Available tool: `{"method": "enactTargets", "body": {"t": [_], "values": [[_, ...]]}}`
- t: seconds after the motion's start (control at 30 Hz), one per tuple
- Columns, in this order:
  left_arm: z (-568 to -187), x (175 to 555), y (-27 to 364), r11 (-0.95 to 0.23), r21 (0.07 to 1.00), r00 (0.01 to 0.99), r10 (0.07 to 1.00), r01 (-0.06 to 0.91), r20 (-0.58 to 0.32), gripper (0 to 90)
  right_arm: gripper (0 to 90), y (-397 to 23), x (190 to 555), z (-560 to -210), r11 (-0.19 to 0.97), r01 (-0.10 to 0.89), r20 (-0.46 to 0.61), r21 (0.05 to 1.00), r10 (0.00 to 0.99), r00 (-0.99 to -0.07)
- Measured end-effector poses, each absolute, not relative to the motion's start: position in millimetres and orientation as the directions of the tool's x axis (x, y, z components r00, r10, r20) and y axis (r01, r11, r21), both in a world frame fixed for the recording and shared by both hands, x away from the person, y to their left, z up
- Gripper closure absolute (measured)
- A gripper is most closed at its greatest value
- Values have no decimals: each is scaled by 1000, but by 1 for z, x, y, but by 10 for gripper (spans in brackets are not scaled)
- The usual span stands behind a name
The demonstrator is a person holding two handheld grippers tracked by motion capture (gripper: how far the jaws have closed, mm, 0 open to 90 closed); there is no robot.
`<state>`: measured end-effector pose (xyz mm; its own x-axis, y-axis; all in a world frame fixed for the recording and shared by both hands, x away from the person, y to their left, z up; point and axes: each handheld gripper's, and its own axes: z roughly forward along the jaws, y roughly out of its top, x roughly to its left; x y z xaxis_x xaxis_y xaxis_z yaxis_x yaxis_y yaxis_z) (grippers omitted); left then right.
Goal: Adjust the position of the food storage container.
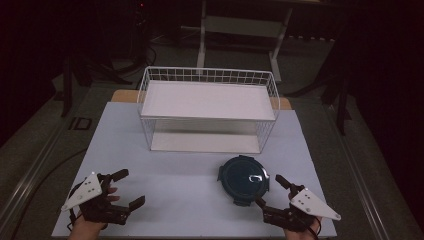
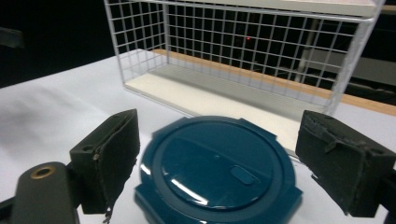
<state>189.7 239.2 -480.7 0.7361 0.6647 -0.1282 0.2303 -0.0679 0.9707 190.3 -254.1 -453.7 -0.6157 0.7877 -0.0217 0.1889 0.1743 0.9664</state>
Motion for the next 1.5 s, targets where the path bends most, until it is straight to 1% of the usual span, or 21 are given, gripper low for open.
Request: {"method": "enactTargets", "body": {"t": [0.2,0.23,0.27,0.4,0.47,0.53,0.57,0.6,0.77,0.83,0.9,1.0,1.1,1.13,1.2,1.23,1.33,1.43,1.5], "values": [[-480,189,238,-65,971,736,664,231,-130,0,128,-250,186,-444,186,166,-42,968,777,-628],[-480,189,237,-66,971,738,662,232,-131,0,128,-248,185,-439,218,161,-74,963,783,-617],[-480,189,237,-72,971,738,664,227,-124,0,128,-249,186,-433,190,165,-42,968,770,-637],[-480,189,236,-75,972,738,665,222,-118,0,128,-251,188,-423,169,176,-13,970,757,-654],[-480,189,237,-76,972,739,663,223,-118,0,108,-252,191,-416,160,170,-9,972,752,-659],[-480,189,237,-71,971,739,662,227,-124,0,108,-256,196,-410,143,176,8,974,755,-656],[-480,190,236,-71,971,739,662,228,-125,0,108,-258,200,-407,152,181,2,972,759,-651],[-480,190,237,-71,971,739,662,229,-126,0,108,-263,208,-405,150,196,13,969,761,-648],[-480,190,237,-71,970,738,662,231,-127,0,108,-273,222,-407,161,227,21,960,772,-636],[-480,190,237,-65,970,738,661,234,-134,0,104,-275,228,-410,180,247,16,952,777,-630],[-480,190,237,-67,970,740,660,232,-132,0,104,-277,232,-413,167,257,31,952,781,-623],[-481,191,236,-72,970,744,655,233,-131,0,106,-281,237,-420,181,275,28,944,789,-614],[-482,192,235,-76,969,748,650,236,-132,0,154,-288,243,-429,191,305,36,933,794,-607],[-482,192,235,-75,969,747,651,237,-132,0,217,-292,246,-437,196,329,39,924,806,-591],[-482,192,235,-77,968,750,648,238,-133,0,231,-294,247,-440,202,341,41,918,808,-588],[-482,192,235,-76,968,750,648,237,-133,0,261,-295,248,-444,209,348,35,914,813,-581],[-482,192,235,-76,968,750,648,240,-135,0,390,-298,249,-453,230,374,26,898,823,-568],[-482,193,235,-81,968,751,647,238,-131,0,499,-300,250,-461,256,393,10,883,827,-562],[-482,193,235,-79,968,752,646,237,-132,0,575,-301,251,-467,257,413,19,874,831,-556]]}}
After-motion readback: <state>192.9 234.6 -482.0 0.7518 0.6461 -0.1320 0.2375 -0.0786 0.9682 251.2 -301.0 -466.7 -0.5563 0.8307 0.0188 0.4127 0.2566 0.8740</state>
